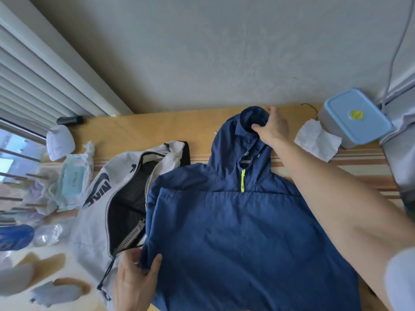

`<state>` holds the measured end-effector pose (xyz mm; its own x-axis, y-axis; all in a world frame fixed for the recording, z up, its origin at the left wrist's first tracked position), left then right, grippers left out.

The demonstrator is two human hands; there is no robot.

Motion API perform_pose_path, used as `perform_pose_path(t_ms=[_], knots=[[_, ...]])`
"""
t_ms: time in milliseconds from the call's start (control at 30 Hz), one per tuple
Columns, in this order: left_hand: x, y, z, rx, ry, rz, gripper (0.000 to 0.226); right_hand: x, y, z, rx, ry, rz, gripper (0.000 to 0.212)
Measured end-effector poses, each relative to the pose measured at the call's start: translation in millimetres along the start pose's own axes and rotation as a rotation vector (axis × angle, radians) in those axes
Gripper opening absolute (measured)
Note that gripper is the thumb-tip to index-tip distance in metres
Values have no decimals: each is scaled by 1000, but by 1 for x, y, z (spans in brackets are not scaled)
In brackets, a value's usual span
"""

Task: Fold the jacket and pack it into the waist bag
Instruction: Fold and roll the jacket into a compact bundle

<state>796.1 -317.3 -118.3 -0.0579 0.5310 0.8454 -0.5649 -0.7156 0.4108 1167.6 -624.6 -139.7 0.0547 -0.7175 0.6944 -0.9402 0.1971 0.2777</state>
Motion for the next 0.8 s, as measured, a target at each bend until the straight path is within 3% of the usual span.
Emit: perform_pose_path(t_ms=[133,233,333,467,567,667,733,800], knots=[[5,6,-13,25,67,-112,41,3,25,-18,212,-74,118,31],[7,3,-20,79,171,-208,39,27,100,-21,464,-95,175,23],[3,-3,-32,136,290,-340,51,51,195,4,588,-54,156,21],[2,-5,-32,137,333,-438,47,53,307,49,624,67,36,20],[7,-3,-27,131,411,-513,43,32,373,91,635,311,-137,27],[18,5,-15,175,549,-593,31,7,401,127,436,567,-320,32],[23,8,-6,155,590,-632,29,-2,398,122,364,490,-202,29],[24,8,-1,127,613,-656,25,-13,387,98,394,363,-23,38]])
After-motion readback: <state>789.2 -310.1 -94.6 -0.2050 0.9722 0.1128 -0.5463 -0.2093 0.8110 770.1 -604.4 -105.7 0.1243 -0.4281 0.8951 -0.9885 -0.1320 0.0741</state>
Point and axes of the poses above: each hand's wrist, its own y-axis away from the middle knuckle, its own x-axis out of the back of the hand, z = x × y, the point moved 1 cm from there along -y, towards the middle knuckle, and after that the axes turned 3 degrees about -y, right-handed, at the moved point
